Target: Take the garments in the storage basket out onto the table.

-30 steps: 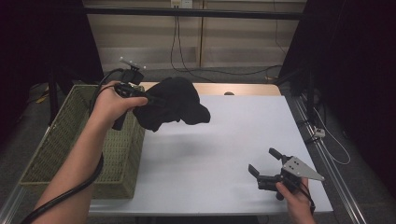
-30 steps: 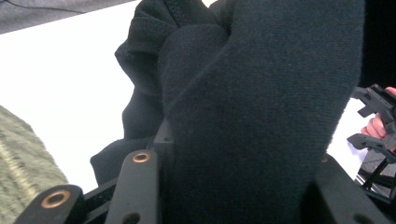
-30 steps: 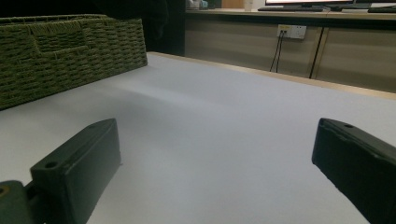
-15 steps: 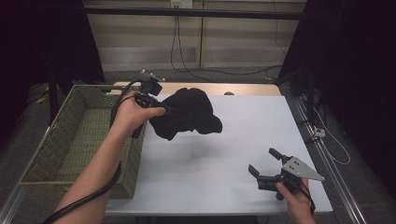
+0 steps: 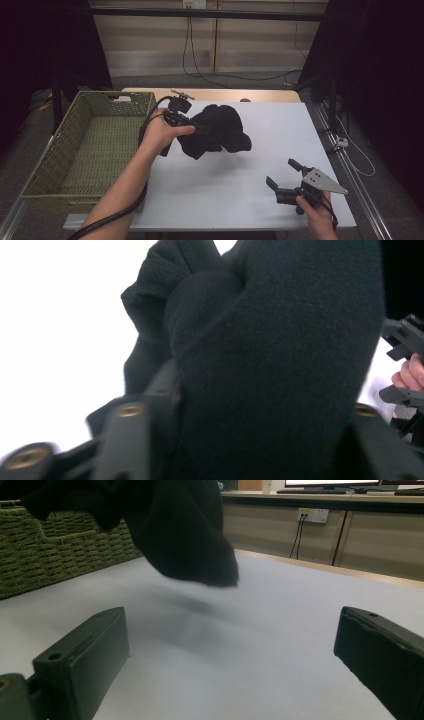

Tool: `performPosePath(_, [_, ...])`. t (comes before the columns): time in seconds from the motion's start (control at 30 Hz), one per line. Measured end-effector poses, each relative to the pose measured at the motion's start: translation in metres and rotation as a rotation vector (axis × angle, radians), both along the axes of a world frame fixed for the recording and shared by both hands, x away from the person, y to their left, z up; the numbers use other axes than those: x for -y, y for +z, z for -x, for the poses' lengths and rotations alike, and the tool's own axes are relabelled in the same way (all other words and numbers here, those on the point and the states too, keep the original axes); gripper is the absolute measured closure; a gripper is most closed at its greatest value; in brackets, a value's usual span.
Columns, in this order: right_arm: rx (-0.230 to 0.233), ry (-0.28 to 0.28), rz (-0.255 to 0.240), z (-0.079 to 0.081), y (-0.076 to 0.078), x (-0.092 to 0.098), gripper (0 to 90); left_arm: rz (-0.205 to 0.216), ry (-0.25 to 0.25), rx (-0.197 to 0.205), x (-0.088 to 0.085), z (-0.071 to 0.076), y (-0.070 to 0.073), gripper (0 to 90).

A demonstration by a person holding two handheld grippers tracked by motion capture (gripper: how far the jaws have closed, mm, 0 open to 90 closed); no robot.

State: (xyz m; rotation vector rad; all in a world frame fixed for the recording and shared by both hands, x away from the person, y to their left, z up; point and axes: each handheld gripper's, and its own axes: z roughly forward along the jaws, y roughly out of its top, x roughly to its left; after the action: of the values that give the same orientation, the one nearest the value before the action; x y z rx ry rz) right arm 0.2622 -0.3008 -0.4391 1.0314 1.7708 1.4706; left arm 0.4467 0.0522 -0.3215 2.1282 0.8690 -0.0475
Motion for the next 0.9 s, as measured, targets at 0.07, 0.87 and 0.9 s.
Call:
performPosePath(0.07, [-0.002, 0.002, -0.001, 0.0, 0.0, 0.0, 0.3, -0.036, -0.008, 0.025, 0.006, 0.002, -0.003, 28.9])
performPosePath(0.87, [-0.058, 0.007, 0.0, -0.008, 0.004, -0.006, 0.1, -0.072, 0.059, 0.107, -0.01, 0.025, -0.034, 10.0])
performPosePath(0.9, [-0.061, 0.009, 0.003, -0.009, 0.005, -0.006, 0.0, -0.072, 0.059, 0.113, -0.011, 0.026, -0.036, 9.7])
